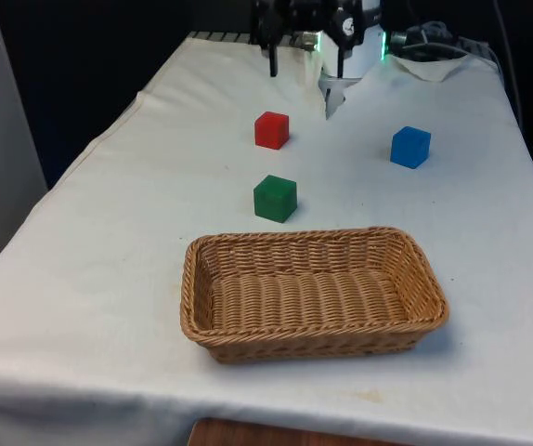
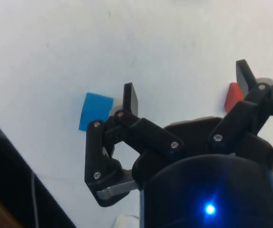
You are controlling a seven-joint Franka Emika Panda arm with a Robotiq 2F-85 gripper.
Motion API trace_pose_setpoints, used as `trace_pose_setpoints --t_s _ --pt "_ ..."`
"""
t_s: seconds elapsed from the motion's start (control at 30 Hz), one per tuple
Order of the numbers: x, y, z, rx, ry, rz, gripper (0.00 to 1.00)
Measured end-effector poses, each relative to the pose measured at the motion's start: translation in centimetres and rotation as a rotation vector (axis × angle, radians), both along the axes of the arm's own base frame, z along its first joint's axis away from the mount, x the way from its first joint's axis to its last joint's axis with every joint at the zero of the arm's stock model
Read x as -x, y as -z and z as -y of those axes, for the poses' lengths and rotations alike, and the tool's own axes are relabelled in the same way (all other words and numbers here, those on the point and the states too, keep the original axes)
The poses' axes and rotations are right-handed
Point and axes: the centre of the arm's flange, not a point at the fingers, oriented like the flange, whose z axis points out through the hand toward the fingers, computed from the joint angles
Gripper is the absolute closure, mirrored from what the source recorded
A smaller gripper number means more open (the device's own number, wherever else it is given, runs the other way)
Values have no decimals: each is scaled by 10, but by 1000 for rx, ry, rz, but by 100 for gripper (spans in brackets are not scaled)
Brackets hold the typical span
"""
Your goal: Pick up exactly two blocks and place them into the basket.
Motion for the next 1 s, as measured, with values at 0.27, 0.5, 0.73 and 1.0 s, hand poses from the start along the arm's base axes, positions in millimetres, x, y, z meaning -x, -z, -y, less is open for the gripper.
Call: trace_pose_setpoints --t_s 0.27,0.5,0.73,1.0 --pt "-1 22 14 14 5 12 0" --pt "-12 47 23 33 11 21 0" --pt "-32 75 25 50 14 17 0" --pt "-45 103 25 60 20 13 0"
